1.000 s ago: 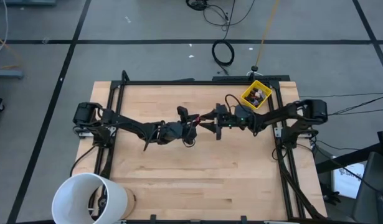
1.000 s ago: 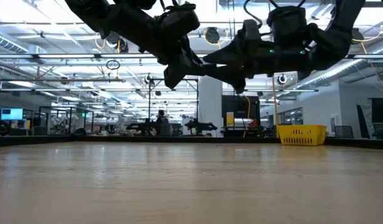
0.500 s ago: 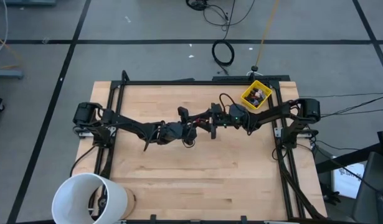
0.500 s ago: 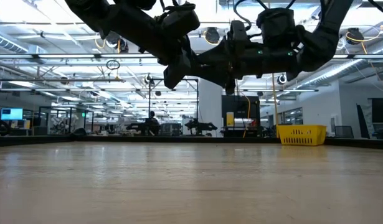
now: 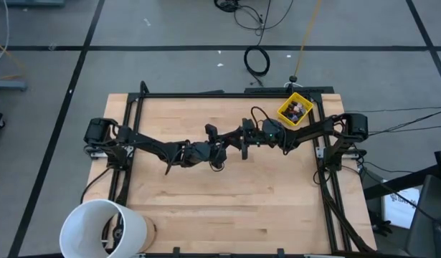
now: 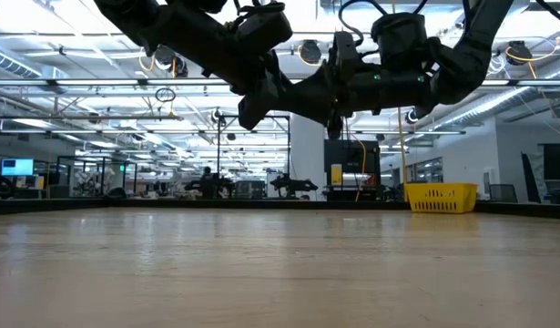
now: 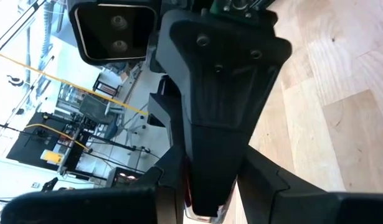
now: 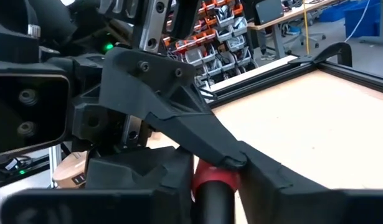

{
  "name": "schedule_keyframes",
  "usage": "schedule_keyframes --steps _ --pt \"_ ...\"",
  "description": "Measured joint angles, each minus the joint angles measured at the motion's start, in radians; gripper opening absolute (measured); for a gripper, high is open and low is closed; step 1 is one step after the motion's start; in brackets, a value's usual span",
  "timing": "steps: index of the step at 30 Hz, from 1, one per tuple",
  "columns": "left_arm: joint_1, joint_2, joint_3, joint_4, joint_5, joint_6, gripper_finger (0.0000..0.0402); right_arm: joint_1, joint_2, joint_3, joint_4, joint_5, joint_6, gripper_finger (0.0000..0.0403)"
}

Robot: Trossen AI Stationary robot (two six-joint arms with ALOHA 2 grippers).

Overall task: Pick & Place Nail Polish
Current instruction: Put the pink nail polish bottle into the yellow bin

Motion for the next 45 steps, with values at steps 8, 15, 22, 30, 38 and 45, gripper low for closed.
schedule_keyframes --steps 8,15,22,30,38,45 --pt "0.001 0.000 0.000 -0.002 0.006 -0.007 0.0095 -0.001 0.000 0.000 -0.006 0.000 -0.007 0.0076" --pt "-0.014 0.000 0.000 0.025 -0.015 -0.080 0.0154 -0.004 -0.002 0.000 -0.018 -0.015 -0.036 0.0072" --pt "-0.049 0.000 0.000 0.037 -0.051 -0.190 0.0309 -0.006 -0.005 0.000 -0.045 -0.021 -0.066 0.0069" --pt "-0.113 -0.017 0.003 0.030 -0.032 -0.312 0.0384 -0.063 -0.089 -0.013 -0.195 -0.001 -0.114 0.0068" --pt "-0.108 -0.114 0.002 -0.165 0.255 -0.445 0.0379 -0.147 -0.254 -0.129 -0.234 0.005 -0.138 0.0068" --pt "0.019 -0.239 -0.011 -0.383 0.442 -0.569 0.0359 -0.227 -0.480 -0.308 -0.264 0.127 -0.154 0.0067"
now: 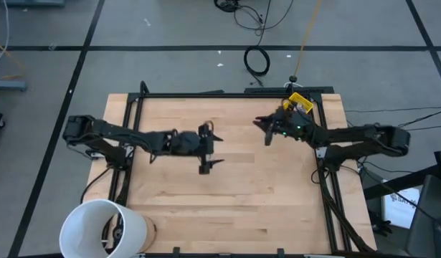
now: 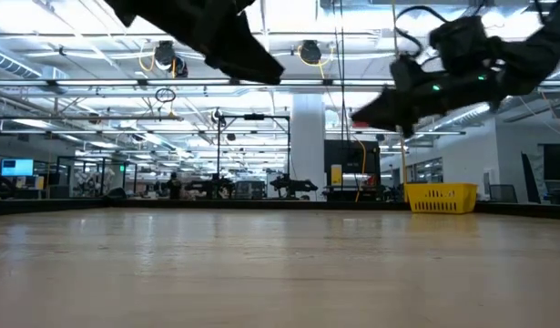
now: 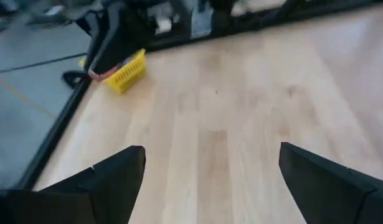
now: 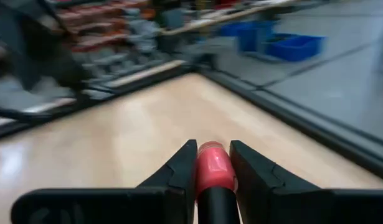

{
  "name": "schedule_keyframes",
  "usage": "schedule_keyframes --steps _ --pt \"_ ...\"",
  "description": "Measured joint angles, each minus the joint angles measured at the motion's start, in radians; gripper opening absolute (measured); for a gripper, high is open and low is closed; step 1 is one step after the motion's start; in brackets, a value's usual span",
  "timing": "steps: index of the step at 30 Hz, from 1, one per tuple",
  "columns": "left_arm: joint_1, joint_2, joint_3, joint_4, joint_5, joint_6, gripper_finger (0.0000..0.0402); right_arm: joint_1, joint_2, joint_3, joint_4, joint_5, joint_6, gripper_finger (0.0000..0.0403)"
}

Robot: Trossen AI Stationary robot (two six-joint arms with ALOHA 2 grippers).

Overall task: Pick & Place Nail Polish
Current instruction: Put the pink nail polish bottle into the yellow bin, then return to Home Position

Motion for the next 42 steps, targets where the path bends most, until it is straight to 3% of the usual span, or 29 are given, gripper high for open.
schedule_keyframes --steps 3,6,9,13,19,26,33,37,40,42 --pt "0.076 -0.048 -0.043 0.017 0.209 -0.008 0.0356 -0.038 -0.106 -0.068 -0.052 0.123 -0.032 0.0067" --pt "0.148 -0.069 -0.116 0.169 0.446 -0.009 0.0356 -0.072 -0.194 -0.133 -0.094 0.267 -0.055 0.0067" --pt "0.214 -0.067 -0.203 0.331 0.548 -0.043 0.0356 -0.107 -0.247 -0.185 -0.125 0.373 -0.072 0.0067" --pt "0.292 -0.067 -0.300 0.469 0.549 -0.113 0.0356 -0.172 -0.262 -0.211 -0.200 0.451 -0.065 0.0067" --pt "0.362 -0.067 -0.390 0.626 0.548 -0.187 0.0356 -0.288 -0.240 -0.211 -0.327 0.452 -0.024 0.0067" --pt "0.377 -0.067 -0.398 0.637 0.558 -0.210 0.0356 -0.361 -0.208 -0.211 -0.368 0.449 0.000 0.0069" --pt "0.372 -0.067 -0.398 0.658 0.559 -0.284 0.0356 -0.364 -0.215 -0.211 -0.331 0.445 0.001 0.0165" --pt "0.387 -0.104 -0.398 0.667 0.593 -0.301 0.0356 -0.364 -0.259 -0.210 -0.345 0.444 0.040 0.0196" --pt "0.412 -0.173 -0.394 0.635 0.633 -0.287 0.0356 -0.364 -0.328 -0.210 -0.384 0.376 0.070 0.0205" --pt "0.432 -0.224 -0.397 0.534 0.638 -0.271 0.0356 -0.364 -0.401 -0.209 -0.416 0.271 0.072 0.0205"
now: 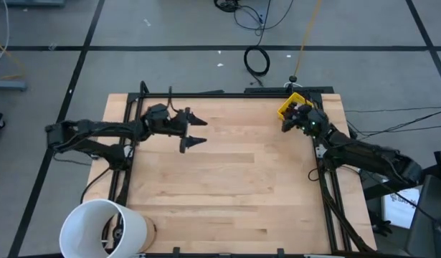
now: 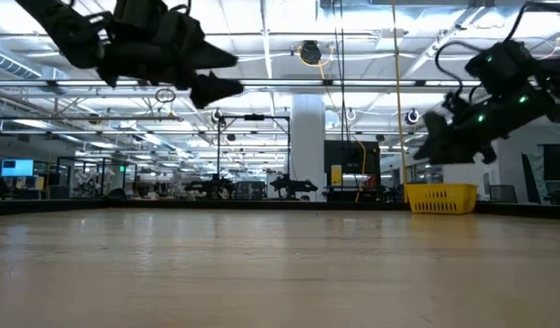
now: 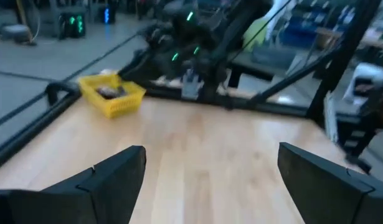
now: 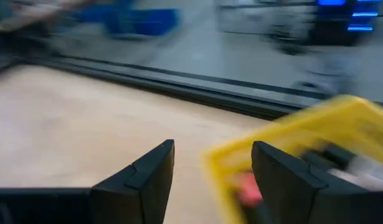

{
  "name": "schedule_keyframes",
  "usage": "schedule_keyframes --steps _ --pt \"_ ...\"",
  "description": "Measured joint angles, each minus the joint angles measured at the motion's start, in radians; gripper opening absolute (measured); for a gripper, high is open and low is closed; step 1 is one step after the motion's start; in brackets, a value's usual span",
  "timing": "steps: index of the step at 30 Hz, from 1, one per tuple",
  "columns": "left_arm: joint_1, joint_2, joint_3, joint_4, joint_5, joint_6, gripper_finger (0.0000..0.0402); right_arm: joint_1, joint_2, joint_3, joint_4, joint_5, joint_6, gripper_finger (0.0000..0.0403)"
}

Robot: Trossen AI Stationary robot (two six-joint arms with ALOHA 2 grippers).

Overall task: Pick & Place Nail Polish
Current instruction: Return to Home Position

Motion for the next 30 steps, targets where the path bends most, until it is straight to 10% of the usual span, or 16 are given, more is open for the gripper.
schedule_keyframes --steps 10,16,30 --pt "0.066 -0.376 -0.152 -0.230 -0.021 0.103 0.0356 0.001 -0.492 0.062 -0.322 -0.579 -0.001 0.0201" --pt "0.117 -0.574 -0.332 -0.162 -0.023 0.036 0.0356 0.001 -0.798 0.063 -0.502 -0.474 -0.059 0.0205" --pt "0.147 -0.734 -0.454 -0.138 -0.023 0.027 0.0356 0.045 -0.795 -0.152 -0.243 -0.271 -0.100 0.0207"
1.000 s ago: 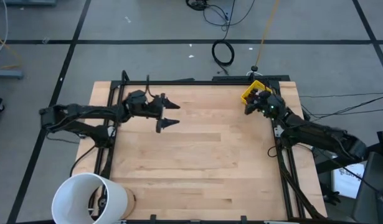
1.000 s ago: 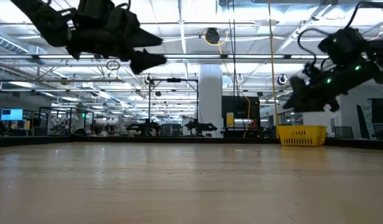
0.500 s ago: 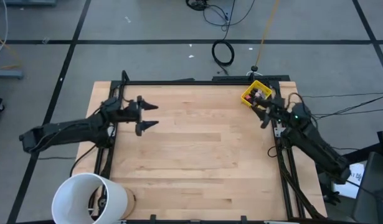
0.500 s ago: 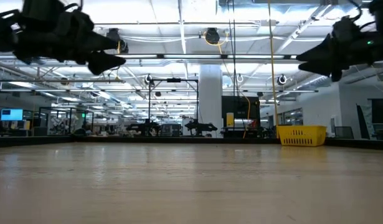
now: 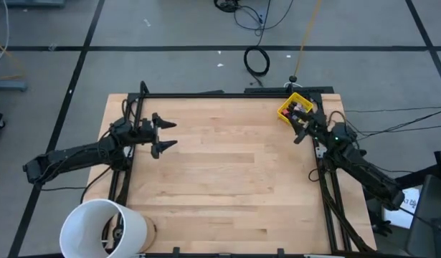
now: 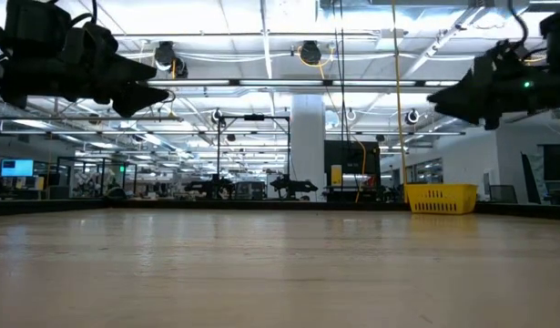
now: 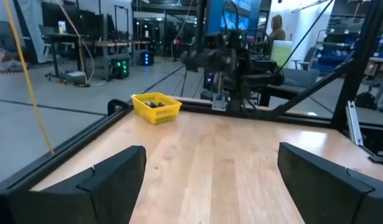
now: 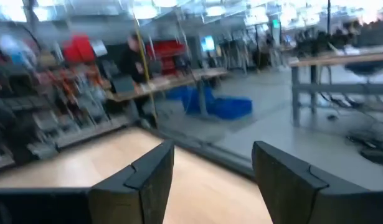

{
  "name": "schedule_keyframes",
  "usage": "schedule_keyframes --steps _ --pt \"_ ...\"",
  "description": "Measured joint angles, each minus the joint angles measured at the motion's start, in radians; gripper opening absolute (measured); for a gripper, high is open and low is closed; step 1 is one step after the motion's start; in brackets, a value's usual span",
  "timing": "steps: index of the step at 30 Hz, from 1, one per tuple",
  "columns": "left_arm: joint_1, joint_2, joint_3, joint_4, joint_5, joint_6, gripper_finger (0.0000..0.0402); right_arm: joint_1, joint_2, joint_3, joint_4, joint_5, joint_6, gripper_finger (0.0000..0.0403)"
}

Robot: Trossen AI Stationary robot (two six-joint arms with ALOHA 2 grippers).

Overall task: Pick & Place Nail Polish
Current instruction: Return to Home Position

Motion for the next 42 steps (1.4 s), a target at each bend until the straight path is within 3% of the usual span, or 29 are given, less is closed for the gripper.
schedule_keyframes --steps 6,15,42 --pt "0.001 0.002 0.000 0.003 -0.010 0.002 0.0356 0.015 0.025 -0.005 -0.051 0.029 -0.077 0.0204" --pt "0.000 0.003 0.000 0.002 -0.009 0.003 0.0356 0.015 0.048 -0.008 -0.075 0.031 0.050 0.0205" --pt "0.000 0.003 0.002 0.003 -0.009 0.003 0.0356 0.015 0.049 -0.010 -0.075 0.030 0.055 0.0210"
